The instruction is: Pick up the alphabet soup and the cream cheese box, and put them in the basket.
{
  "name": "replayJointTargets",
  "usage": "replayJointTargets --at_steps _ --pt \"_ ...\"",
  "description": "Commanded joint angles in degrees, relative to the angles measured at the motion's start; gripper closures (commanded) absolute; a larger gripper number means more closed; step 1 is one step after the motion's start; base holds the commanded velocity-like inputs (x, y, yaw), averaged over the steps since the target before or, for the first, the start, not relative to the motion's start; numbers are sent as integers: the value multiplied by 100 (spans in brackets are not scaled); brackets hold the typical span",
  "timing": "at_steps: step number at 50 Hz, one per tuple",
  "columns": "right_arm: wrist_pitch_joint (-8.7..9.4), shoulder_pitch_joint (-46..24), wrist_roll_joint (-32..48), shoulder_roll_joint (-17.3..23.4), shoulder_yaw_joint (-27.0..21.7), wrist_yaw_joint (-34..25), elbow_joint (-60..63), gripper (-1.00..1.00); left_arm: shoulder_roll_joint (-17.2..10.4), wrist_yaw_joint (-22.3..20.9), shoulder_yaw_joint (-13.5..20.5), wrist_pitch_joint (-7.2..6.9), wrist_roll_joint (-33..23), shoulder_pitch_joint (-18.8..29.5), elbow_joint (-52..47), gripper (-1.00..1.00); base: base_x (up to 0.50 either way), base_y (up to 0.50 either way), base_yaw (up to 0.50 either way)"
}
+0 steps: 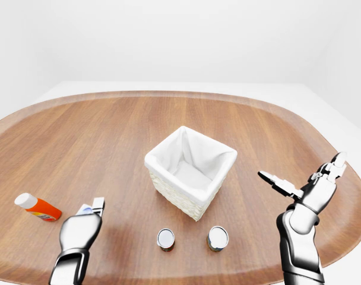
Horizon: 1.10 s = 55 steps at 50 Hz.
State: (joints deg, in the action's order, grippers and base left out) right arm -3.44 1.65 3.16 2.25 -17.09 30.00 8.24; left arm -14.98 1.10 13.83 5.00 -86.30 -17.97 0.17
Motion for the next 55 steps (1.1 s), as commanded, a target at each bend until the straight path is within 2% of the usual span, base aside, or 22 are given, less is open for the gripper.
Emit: replayJointTargets --at_steps 1,15,17,19,25,27,31,36,46,52,55 --pt "15 -2 3 5 4 0 2 -100 306 -604 601 0 310 -40 -1157 100 0 0 0" --pt "-3 6 0 0 -1 0 7 -100 451 -2145 727 0 877 485 -2255 100 0 0 0" --pt "-7 10 4 -2 2 0 9 -100 464 -2496 723 0 1033 574 -2516 100 0 0 0" --pt "-3 12 3 -3 1 0 14 -100 465 -2632 693 0 1049 665 -2587 100 0 0 0" --pt "-15 3 4 -3 0 0 -8 -100 483 -3187 547 0 1212 900 -2970 100 0 0 0" --pt "47 27 12 -11 5 0 77 -100 471 -3402 481 0 1295 1022 -3077 100 0 0 0" --pt "8 12 8 -8 -1 0 23 -100 458 -3669 348 0 1365 1183 -3222 100 0 0 0" --pt "45 21 8 -13 0 0 68 -100 447 -4110 -17 0 1271 1490 -3472 100 0 0 0" --pt "17 -13 1 2 0 0 -16 -100 363 -4110 -372 0 1455 2251 -3805 100 0 0 0" --pt "77 3 -10 -3 -4 0 58 -100 335 -4110 -578 0 1617 2821 -4113 100 0 0 0" --pt "34 -11 -7 3 -2 0 4 -100 346 -4110 -660 0 1673 3039 -4165 100 0 0 0"
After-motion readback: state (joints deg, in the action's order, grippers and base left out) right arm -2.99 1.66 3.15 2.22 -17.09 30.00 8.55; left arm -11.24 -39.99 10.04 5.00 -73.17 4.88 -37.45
